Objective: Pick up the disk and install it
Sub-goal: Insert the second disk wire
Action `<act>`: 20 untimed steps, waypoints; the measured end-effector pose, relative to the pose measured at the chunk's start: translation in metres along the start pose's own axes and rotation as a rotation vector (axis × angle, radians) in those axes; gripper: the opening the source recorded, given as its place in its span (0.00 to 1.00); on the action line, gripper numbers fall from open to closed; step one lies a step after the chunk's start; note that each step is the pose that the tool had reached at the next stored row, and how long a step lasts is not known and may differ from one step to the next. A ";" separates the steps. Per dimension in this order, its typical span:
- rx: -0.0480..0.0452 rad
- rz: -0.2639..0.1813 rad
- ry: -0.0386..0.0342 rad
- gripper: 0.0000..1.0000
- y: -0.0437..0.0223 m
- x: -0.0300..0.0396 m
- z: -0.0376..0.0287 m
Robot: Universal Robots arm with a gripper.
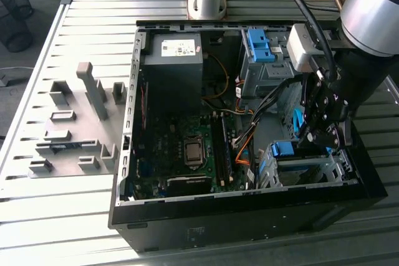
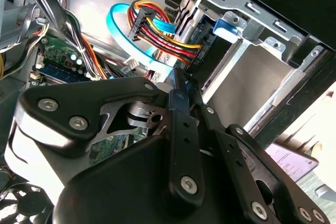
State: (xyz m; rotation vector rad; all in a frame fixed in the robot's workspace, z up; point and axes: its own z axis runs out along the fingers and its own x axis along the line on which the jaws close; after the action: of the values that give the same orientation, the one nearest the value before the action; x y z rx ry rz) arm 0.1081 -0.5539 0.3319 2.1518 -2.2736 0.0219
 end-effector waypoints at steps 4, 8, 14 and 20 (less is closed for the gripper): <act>0.0000 0.000 0.0004 0.16 0.0000 0.0001 0.0022; 0.0000 0.000 0.0004 0.16 0.0000 0.0001 0.0024; 0.0000 0.000 0.0004 0.24 0.0000 0.0001 0.0000; -0.0001 0.000 0.0006 0.24 0.0000 0.0004 -0.0144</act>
State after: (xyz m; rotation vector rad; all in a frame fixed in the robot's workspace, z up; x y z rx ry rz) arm 0.1081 -0.5541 0.3463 2.1514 -2.2733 0.0224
